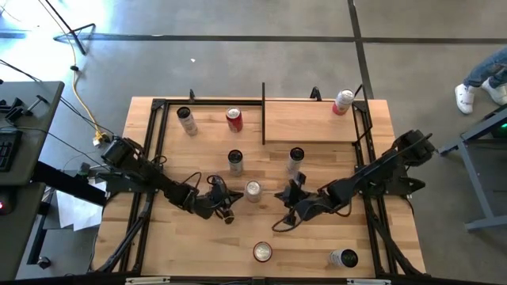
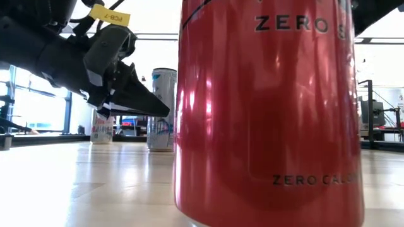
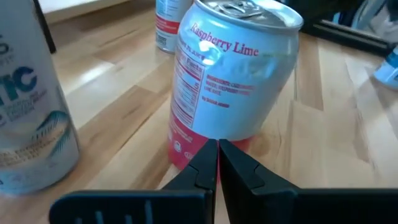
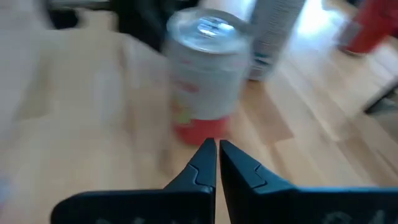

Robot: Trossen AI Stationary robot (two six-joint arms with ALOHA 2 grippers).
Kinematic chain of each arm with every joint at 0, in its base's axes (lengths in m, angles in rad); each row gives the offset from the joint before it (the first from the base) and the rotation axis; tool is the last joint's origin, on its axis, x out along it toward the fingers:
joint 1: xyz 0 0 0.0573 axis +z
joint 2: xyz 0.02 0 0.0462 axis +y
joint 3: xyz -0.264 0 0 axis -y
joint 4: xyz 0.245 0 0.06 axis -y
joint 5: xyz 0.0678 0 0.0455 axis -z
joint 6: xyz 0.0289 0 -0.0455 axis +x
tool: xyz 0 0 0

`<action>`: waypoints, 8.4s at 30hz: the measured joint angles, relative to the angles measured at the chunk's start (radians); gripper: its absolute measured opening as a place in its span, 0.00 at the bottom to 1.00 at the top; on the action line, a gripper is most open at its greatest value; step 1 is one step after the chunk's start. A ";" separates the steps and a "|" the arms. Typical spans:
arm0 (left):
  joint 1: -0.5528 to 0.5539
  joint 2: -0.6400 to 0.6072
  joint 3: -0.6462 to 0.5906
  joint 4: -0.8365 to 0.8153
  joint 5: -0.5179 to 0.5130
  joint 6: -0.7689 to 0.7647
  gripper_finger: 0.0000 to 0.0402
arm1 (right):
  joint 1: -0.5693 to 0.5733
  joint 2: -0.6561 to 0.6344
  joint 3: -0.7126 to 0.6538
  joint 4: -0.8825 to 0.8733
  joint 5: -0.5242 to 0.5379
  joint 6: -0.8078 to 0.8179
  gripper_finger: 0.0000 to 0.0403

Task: Place canned beverage on shelf
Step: Put the pink soda can on the shelf aligned with the other pink soda can

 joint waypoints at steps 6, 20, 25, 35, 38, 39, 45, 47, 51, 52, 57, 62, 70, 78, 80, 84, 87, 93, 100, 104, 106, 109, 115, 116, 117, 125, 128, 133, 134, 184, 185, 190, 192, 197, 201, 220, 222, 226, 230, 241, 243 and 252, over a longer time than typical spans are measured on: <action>-0.004 0.000 0.000 0.003 -0.042 -0.006 0.02 | -0.022 0.114 0.000 0.139 0.057 0.036 0.01; 0.013 0.000 0.000 0.005 -0.057 0.001 0.02 | -0.090 0.205 0.000 0.315 0.112 -0.029 0.01; 0.019 0.000 0.000 0.005 -0.062 0.004 0.02 | -0.080 0.205 0.000 0.365 0.068 -0.071 0.01; 0.021 0.000 0.000 0.005 -0.065 0.051 0.02 | -0.014 0.199 0.000 0.361 0.037 -0.108 0.03; 0.017 0.000 0.000 0.004 -0.072 0.067 0.02 | 0.014 0.176 0.000 0.342 0.070 -0.149 0.09; 0.016 0.000 0.000 0.004 -0.072 0.067 0.02 | 0.021 0.168 0.000 0.341 0.076 -0.153 0.13; 0.015 0.000 0.000 -0.016 -0.071 0.073 0.02 | 0.026 0.155 0.000 0.360 0.064 -0.126 0.44; 0.016 0.000 0.000 -0.015 -0.071 0.075 0.02 | 0.008 0.156 0.000 0.370 0.056 -0.109 0.55; 0.016 0.000 0.000 -0.015 -0.068 0.075 0.02 | -0.032 0.158 0.000 0.421 0.000 -0.142 0.70; 0.016 0.000 0.000 -0.015 -0.068 0.076 0.02 | -0.040 0.158 0.000 0.428 -0.003 -0.152 0.72; 0.016 0.000 0.000 -0.015 -0.068 0.098 0.02 | -0.082 0.158 0.000 0.458 -0.067 -0.203 0.73; 0.024 0.000 0.000 -0.012 -0.060 0.102 0.02 | -0.118 0.158 0.000 0.522 -0.171 -0.253 0.73; 0.028 0.000 -0.001 0.014 -0.052 0.119 0.02 | -0.173 0.205 0.000 0.613 -0.278 -0.262 0.73; 0.046 0.000 -0.001 0.026 -0.022 0.118 0.02 | -0.179 0.239 0.000 0.686 -0.296 -0.298 0.73; 0.052 0.000 -0.001 0.036 -0.014 0.126 0.02 | -0.178 0.239 0.000 0.685 -0.296 -0.299 0.73; 0.057 0.000 -0.001 0.044 -0.009 0.128 0.02 | -0.179 0.239 0.001 0.675 -0.298 -0.297 0.71; 0.058 0.000 -0.001 0.044 -0.007 0.128 0.02 | -0.179 0.238 0.002 0.675 -0.298 -0.297 0.66; 0.057 0.000 -0.001 0.044 -0.009 0.151 0.02 | -0.178 0.232 0.002 0.668 -0.297 -0.304 0.59; 0.036 -0.033 0.000 0.010 -0.020 0.161 0.02 | -0.162 0.207 -0.001 0.643 -0.286 -0.328 0.58; 0.008 -0.081 0.000 -0.031 -0.068 0.184 0.02 | -0.146 0.187 -0.002 0.628 -0.261 -0.335 0.58; -0.003 -0.109 0.001 -0.060 -0.075 0.186 0.02 | -0.139 0.180 -0.002 0.634 -0.243 -0.337 0.58; -0.018 -0.140 0.001 -0.099 -0.095 0.181 0.02 | -0.125 0.166 -0.002 0.627 -0.237 -0.350 0.58; -0.044 -0.184 0.001 -0.159 -0.135 0.181 0.02 | -0.094 0.108 -0.002 0.623 -0.239 -0.377 0.58; -0.045 -0.188 0.000 -0.161 -0.140 0.181 0.02 | -0.088 0.093 -0.002 0.610 -0.239 -0.383 0.58; -0.048 -0.190 0.001 -0.168 -0.144 0.181 0.02 | -0.081 0.075 -0.002 0.599 -0.237 -0.386 0.58; -0.054 -0.195 0.000 -0.182 -0.150 0.180 0.02 | -0.018 -0.138 -0.002 0.448 -0.186 -0.447 0.57; -0.054 -0.195 0.000 -0.184 -0.150 0.180 0.02 | 0.004 -0.248 -0.002 0.338 -0.131 -0.462 0.56; -0.054 -0.195 0.000 -0.185 -0.149 0.180 0.02 | 0.021 -0.456 -0.002 0.104 -0.013 -0.462 0.56; -0.054 -0.195 0.000 -0.184 -0.148 0.179 0.02 | 0.021 -0.498 -0.002 0.056 0.017 -0.460 0.56; -0.054 -0.194 0.000 -0.183 -0.147 0.178 0.02 | -0.444 -0.842 -0.435 -0.832 0.727 0.660 0.54; -0.054 -0.194 0.000 -0.183 -0.147 0.178 0.02 | -0.449 -0.842 -0.435 -0.807 0.727 0.631 0.54; -0.054 -0.194 0.000 -0.183 -0.147 0.179 0.02 | -0.479 -0.842 -0.435 -0.621 0.683 0.404 0.54; -0.054 -0.194 0.000 -0.184 -0.147 0.179 0.02 | -0.502 -0.842 -0.435 -0.553 0.660 0.308 0.54; -0.054 -0.194 0.000 -0.184 -0.147 0.180 0.02 | -0.576 -0.842 -0.435 -0.447 0.636 0.175 0.47; -0.054 -0.194 0.000 -0.184 -0.147 0.181 0.02 | -0.635 -0.843 -0.435 -0.426 0.591 0.148 0.40; -0.055 -0.194 0.000 -0.185 -0.139 0.178 0.02 | -0.683 -0.842 -0.417 -0.405 0.356 0.161 0.18; -0.055 -0.194 0.000 -0.185 -0.139 0.178 0.02 | -0.683 -0.842 -0.399 -0.406 0.304 0.176 0.18; -0.054 -0.194 0.000 -0.185 -0.123 0.177 0.02 | -0.689 -0.839 -0.327 -0.442 0.217 0.215 0.18; -0.054 -0.194 0.000 -0.184 -0.112 0.169 0.02 | -0.740 -0.799 -0.199 -0.626 0.144 0.322 0.22; -0.054 -0.194 0.000 -0.183 -0.102 0.169 0.02 | -0.970 -0.474 0.219 -0.995 -0.156 0.497 0.65; -0.055 -0.194 0.000 -0.183 -0.101 0.169 0.02 | -1.011 -0.398 0.291 -1.081 -0.203 0.514 0.69; -0.055 -0.194 0.000 -0.184 -0.075 0.169 0.02 | -1.188 -0.173 0.461 -1.262 -0.378 0.507 0.72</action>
